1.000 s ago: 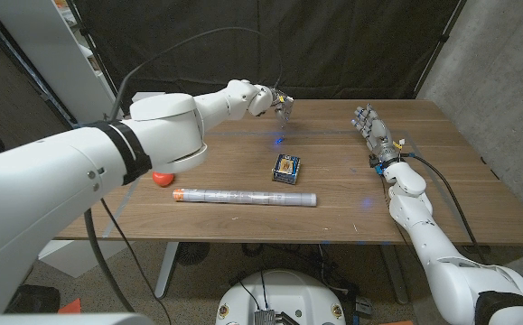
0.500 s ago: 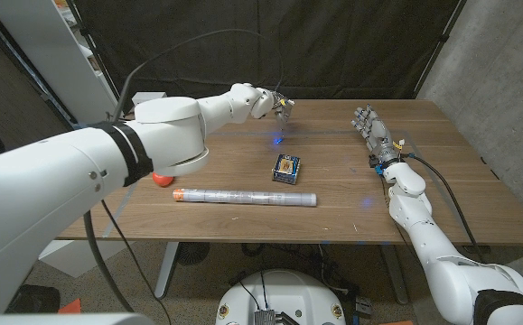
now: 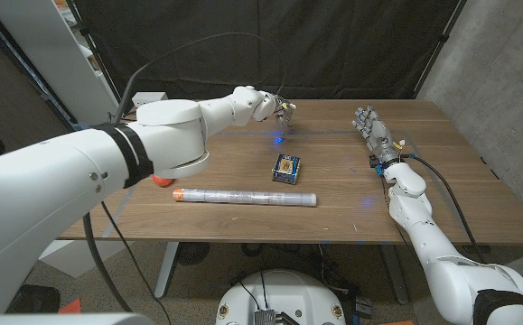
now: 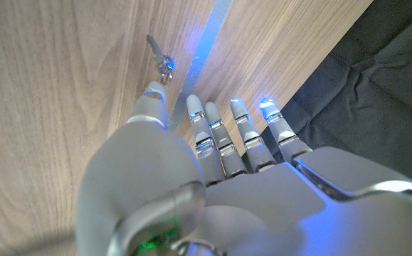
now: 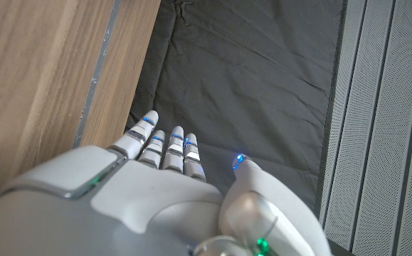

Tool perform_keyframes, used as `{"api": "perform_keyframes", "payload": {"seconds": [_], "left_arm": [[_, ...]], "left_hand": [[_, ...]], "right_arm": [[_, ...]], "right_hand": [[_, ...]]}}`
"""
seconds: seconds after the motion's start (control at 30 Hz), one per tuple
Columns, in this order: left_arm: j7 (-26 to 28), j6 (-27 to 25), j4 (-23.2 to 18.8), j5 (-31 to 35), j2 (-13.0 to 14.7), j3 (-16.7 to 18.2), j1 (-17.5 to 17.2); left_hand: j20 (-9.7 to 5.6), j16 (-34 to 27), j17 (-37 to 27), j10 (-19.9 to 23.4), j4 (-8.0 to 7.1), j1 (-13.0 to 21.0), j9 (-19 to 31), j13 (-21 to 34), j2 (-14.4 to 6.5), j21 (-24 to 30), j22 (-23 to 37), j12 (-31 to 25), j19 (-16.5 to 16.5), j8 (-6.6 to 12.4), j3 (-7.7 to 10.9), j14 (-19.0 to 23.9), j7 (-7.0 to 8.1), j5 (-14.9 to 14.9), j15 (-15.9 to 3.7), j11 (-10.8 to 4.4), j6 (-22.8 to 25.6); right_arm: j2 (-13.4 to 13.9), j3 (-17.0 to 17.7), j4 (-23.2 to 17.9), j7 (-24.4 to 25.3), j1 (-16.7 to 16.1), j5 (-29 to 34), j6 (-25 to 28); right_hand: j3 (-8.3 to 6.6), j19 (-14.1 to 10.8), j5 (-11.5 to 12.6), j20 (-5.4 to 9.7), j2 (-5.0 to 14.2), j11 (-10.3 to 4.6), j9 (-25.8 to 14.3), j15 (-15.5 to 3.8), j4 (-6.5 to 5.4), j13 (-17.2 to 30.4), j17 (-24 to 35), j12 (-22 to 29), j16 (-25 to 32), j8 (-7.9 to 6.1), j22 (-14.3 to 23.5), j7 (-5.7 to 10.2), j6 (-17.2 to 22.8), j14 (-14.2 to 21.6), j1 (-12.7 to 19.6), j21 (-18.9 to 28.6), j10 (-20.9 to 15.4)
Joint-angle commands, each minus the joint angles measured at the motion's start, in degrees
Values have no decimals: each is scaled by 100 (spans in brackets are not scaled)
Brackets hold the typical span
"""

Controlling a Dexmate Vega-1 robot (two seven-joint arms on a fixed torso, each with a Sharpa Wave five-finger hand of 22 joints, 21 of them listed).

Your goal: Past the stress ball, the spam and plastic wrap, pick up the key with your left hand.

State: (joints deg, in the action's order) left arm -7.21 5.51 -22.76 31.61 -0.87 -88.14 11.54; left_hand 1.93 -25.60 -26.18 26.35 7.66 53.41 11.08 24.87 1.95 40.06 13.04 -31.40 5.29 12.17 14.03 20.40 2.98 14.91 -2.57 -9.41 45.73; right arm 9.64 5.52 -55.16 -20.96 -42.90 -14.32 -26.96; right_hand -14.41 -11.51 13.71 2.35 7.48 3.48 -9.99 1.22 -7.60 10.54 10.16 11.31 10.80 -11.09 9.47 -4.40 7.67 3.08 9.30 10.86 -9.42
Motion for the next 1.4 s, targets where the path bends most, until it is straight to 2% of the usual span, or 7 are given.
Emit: {"api": "perform_keyframes", "payload": {"seconds": [0.03,0.7,1.07,1.4], "left_arm": [[-77,-61,-76,30,20,-65,-49],[47,-324,-212,190,75,-205,-101],[188,-1061,-292,53,-20,-413,-159],[311,-1449,-292,-154,-122,-545,-180]], "left_hand": [[-7,18,-27,17,-9,10,7,23,-6,34,17,-65,8,-2,-28,19,11,24,-578,-2,16],[-40,41,-38,109,-19,43,6,61,-68,102,6,-135,54,25,-33,123,14,32,-605,-5,170],[-37,62,-54,116,-53,29,5,79,-167,135,2,-151,50,5,-14,147,-1,21,-608,-11,163],[-33,73,-66,125,-67,9,4,90,-197,157,0,-161,47,0,-22,159,-19,-3,-602,7,178]], "right_arm": [[-10,23,21,2,-19,-7,-9],[-12,37,91,0,6,5,-18],[-2,56,239,21,94,41,-101],[15,68,488,32,252,105,-188]], "right_hand": [[-32,-36,-16,123,5,16,-31,-6,14,6,8,-19,-10,21,27,-2,66,57,-44,18,-65],[-36,-39,-16,121,-1,16,-32,-11,17,7,9,-25,-12,25,27,-1,63,58,-52,18,-63],[-35,-43,-16,113,-15,19,-32,5,25,7,7,-26,-13,27,27,-7,62,62,-54,19,-67],[-32,-46,-15,110,-30,18,-31,8,31,7,6,-27,-13,27,27,-9,64,66,-56,19,-68]]}}
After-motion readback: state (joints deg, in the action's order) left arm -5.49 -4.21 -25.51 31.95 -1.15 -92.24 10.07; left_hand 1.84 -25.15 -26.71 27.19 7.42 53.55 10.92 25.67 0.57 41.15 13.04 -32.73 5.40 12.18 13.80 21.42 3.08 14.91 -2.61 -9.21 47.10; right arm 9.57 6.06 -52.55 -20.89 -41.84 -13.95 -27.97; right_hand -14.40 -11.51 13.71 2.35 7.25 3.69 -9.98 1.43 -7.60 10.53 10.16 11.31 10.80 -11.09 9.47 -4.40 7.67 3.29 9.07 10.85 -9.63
